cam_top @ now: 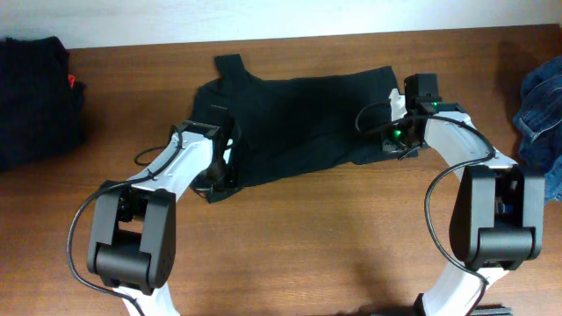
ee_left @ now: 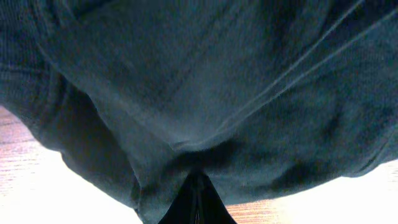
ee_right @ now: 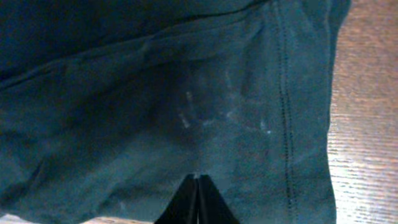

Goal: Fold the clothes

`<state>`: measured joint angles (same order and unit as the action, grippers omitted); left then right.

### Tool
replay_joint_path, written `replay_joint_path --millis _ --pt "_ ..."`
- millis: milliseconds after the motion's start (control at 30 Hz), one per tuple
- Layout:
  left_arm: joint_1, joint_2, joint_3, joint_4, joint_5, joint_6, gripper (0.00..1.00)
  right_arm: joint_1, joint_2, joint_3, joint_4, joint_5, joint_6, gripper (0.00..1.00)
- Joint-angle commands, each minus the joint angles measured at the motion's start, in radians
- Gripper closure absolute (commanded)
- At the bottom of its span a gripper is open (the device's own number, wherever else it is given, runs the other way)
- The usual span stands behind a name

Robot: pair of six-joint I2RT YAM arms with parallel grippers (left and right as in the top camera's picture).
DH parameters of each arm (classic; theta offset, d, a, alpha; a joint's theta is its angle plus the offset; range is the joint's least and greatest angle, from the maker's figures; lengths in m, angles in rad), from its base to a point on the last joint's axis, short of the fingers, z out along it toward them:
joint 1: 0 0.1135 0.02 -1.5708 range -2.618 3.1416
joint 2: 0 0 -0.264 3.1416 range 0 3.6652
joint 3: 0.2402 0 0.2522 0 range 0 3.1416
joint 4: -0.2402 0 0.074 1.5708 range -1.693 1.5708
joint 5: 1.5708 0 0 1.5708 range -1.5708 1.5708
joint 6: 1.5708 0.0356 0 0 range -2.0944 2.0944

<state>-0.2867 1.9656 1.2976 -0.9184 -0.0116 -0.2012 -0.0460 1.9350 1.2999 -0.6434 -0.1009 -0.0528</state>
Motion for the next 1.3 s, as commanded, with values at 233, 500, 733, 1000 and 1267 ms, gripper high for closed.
replay_joint_path --millis 233,500,733,1000,1267 --pt "0.002 -0.001 -0.037 0.033 -0.011 -0.016 0.98 0.0 0.047 0.014 0.0 0.035 -0.003 0.96" --pt "0.002 -0.001 -0.072 0.023 -0.012 -0.015 0.98 0.0 0.048 0.014 -0.067 0.035 -0.002 0.96" --pt "0.002 0.0 -0.072 0.028 -0.055 -0.015 0.98 0.0 0.048 0.012 -0.098 0.035 0.001 0.96" --pt "0.002 -0.001 -0.072 0.039 -0.053 -0.023 1.0 0.0 0.048 0.011 -0.092 0.035 0.001 0.96" --pt "0.002 -0.055 0.068 -0.082 -0.011 -0.022 1.0 -0.001 0.048 0.068 -0.087 0.019 0.001 0.96"
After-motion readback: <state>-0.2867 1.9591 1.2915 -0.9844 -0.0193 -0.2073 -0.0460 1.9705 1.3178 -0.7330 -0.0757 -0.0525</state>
